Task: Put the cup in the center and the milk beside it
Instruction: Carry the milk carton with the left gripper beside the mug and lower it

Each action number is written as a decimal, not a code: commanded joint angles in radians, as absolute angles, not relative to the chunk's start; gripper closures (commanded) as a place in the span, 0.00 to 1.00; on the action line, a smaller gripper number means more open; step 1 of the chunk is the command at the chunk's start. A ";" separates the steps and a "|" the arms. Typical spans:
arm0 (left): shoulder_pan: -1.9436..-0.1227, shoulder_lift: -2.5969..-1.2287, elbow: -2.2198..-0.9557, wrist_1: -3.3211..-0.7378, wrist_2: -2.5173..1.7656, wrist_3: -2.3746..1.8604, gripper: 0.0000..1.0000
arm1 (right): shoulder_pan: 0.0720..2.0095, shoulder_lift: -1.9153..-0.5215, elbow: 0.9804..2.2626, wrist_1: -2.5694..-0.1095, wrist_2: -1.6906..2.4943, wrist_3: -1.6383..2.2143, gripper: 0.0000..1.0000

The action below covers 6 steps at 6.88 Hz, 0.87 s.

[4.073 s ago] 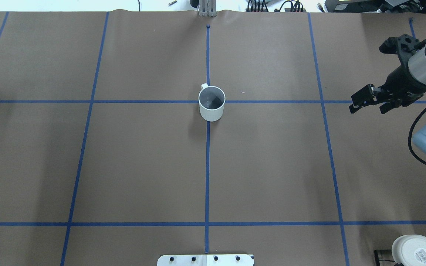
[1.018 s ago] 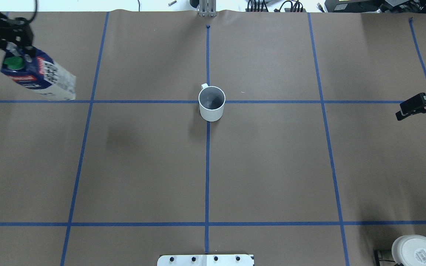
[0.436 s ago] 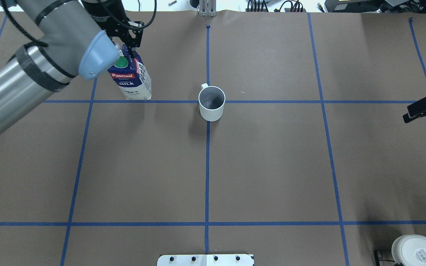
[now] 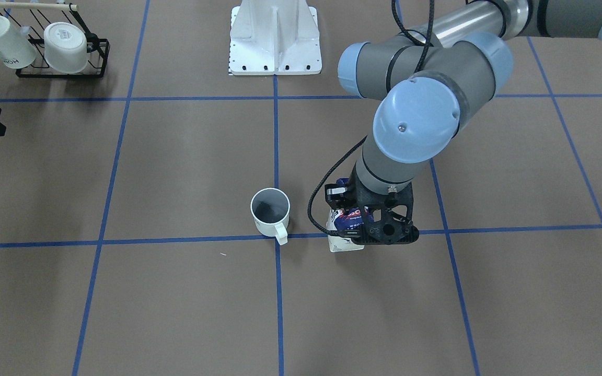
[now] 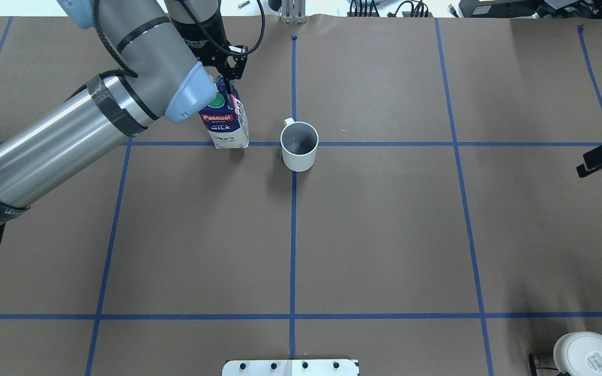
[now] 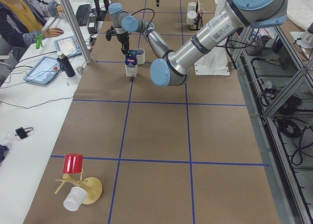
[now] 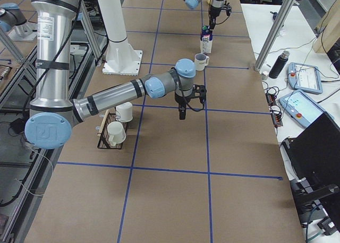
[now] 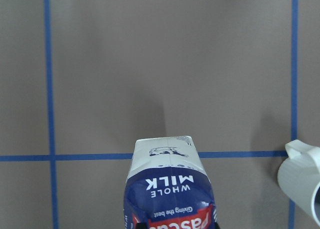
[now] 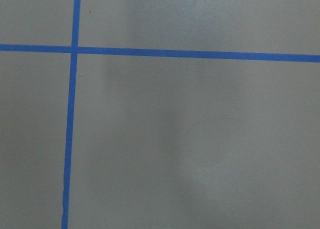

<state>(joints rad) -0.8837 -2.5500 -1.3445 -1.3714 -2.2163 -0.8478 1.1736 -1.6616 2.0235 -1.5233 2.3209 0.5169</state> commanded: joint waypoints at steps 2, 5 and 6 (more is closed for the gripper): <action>-0.865 -2.577 -1.316 -1.413 -2.220 -0.899 1.00 | 1.173 -1.664 2.026 -1.523 2.321 0.515 0.00; -0.867 -2.592 -1.322 -1.410 -2.221 -0.934 0.01 | 1.172 -1.663 2.026 -1.525 2.321 0.514 0.00; -0.870 -2.592 -1.365 -1.402 -2.220 -0.962 0.01 | 1.172 -1.663 2.026 -1.525 2.321 0.514 0.00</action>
<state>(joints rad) -0.8671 -2.5900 -1.3307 -1.4092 -2.2204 -0.9390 1.1725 -1.6634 2.0263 -1.5243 2.3209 0.5139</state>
